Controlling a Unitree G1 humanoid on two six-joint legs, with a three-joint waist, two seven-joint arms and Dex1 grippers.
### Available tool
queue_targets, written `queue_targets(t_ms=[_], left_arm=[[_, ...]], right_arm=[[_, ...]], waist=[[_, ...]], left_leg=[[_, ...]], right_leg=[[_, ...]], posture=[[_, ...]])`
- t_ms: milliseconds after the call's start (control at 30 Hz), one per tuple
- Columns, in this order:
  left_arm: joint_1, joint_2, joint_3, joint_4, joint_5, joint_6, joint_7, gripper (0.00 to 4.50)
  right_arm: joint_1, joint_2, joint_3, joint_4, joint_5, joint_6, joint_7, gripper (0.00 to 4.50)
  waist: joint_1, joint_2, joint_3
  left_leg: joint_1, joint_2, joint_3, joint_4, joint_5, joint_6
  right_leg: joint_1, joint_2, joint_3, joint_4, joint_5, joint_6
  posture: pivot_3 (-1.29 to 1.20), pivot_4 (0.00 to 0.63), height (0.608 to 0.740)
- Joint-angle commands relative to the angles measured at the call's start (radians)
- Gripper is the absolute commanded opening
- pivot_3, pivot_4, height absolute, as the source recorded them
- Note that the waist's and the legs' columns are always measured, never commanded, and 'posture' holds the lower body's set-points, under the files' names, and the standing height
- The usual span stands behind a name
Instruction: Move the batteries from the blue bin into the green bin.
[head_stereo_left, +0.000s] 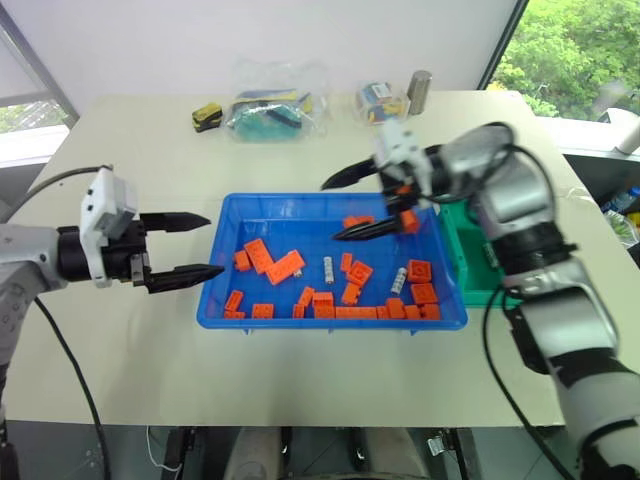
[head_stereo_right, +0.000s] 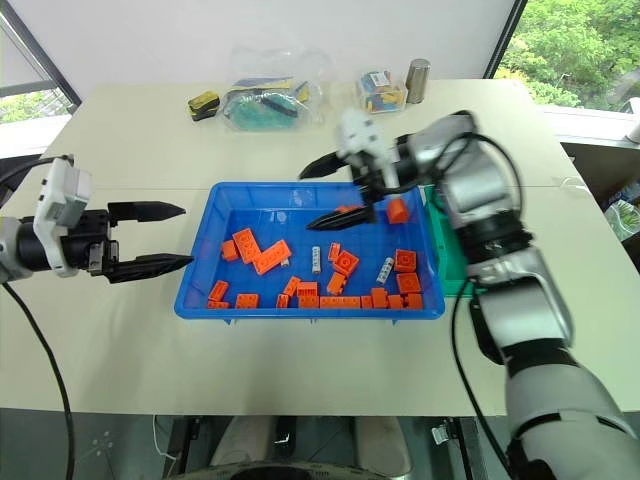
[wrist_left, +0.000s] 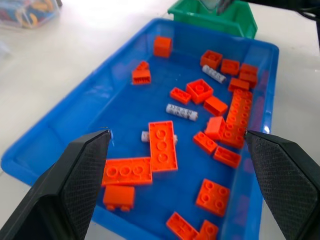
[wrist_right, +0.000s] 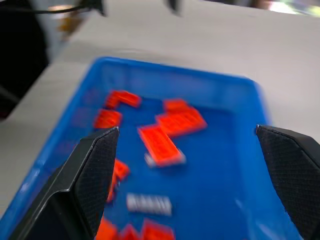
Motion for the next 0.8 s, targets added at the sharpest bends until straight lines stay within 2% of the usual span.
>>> queue_targets(t_ms=[33, 267, 467, 667, 767, 800], left_arm=[[0.048, 0.012, 0.060, -0.044, -0.002, -0.015, -0.001, 4.50], [0.184, -0.022, 0.139, -0.155, -0.022, -0.001, 0.057, 4.50], [0.252, -0.049, 0.202, -0.227, -0.038, 0.015, 0.122, 4.50], [0.272, -0.054, 0.225, -0.254, -0.054, 0.023, 0.159, 4.50], [0.276, -0.051, 0.229, -0.261, -0.061, 0.025, 0.169, 4.50], [0.271, -0.049, 0.227, -0.259, -0.064, 0.026, 0.174, 4.50]], right_arm=[[-0.089, 0.099, 0.075, 0.185, -0.111, -0.125, 0.003, 4.48], [-0.177, 0.279, 0.157, 0.481, -0.253, -0.304, 0.010, 4.48], [-0.235, 0.367, 0.164, 0.668, -0.354, -0.376, -0.051, 4.48], [-0.243, 0.405, 0.143, 0.747, -0.403, -0.409, -0.084, 4.48], [-0.242, 0.414, 0.131, 0.760, -0.411, -0.415, -0.087, 3.70], [-0.240, 0.415, 0.127, 0.762, -0.411, -0.416, -0.082, 3.27]], waist=[[-0.002, 0.000, 0.000], [-0.003, -0.001, 0.000], [-0.004, -0.001, 0.000], [-0.005, -0.001, 0.000], [-0.010, -0.001, 0.000], [-0.012, -0.001, 0.000]], left_leg=[[0.000, 0.000, 0.000, 0.000, 0.000, 0.000], [0.000, 0.000, 0.000, 0.000, 0.000, -0.001], [0.001, 0.000, -0.001, 0.000, 0.002, -0.003], [0.001, 0.000, -0.002, -0.001, 0.003, -0.006], [0.001, 0.000, -0.002, -0.001, 0.004, -0.007], [0.001, 0.000, -0.002, -0.002, 0.004, -0.007]], right_leg=[[0.000, 0.000, 0.000, 0.000, 0.000, 0.000], [-0.001, 0.000, 0.000, 0.002, 0.000, 0.000], [-0.001, 0.000, 0.000, 0.003, 0.000, 0.000], [-0.002, 0.000, -0.001, 0.005, 0.001, -0.002], [-0.002, 0.000, -0.001, 0.005, 0.001, -0.002], [-0.002, 0.000, -0.001, 0.005, 0.001, -0.002]], posture=[[0.00, 0.150, 0.740], [0.00, 0.150, 0.740], [0.00, 0.150, 0.740], [0.00, 0.150, 0.740], [0.00, 0.150, 0.740], [0.00, 0.150, 0.740]])
